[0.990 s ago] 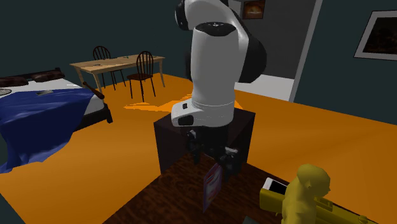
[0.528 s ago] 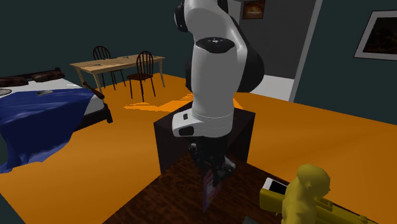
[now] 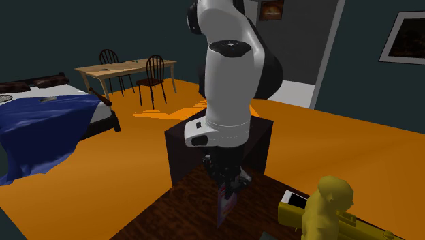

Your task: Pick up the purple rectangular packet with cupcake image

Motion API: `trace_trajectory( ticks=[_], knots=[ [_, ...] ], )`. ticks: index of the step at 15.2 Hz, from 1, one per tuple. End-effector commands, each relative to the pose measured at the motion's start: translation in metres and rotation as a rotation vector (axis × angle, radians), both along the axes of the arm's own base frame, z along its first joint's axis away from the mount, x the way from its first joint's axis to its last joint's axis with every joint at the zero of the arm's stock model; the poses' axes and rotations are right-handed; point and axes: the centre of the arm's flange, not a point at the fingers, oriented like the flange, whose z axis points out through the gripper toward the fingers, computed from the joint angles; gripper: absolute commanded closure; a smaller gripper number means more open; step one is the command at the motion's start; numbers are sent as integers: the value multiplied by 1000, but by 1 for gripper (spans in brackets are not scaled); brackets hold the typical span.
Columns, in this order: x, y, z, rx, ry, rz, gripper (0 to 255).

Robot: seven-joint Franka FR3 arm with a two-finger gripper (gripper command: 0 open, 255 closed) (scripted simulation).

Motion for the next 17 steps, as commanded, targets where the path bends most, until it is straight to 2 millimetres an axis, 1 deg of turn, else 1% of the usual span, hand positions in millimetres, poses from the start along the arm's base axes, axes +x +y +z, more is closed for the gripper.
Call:
trace_trajectory(
  ticks=[1,15,17],
  knots=[
    [0,0,5,0,0,0,255],
    [0,0,79,0,0,0,255],
    [0,0,80,0,0,0,255]
  ],
)
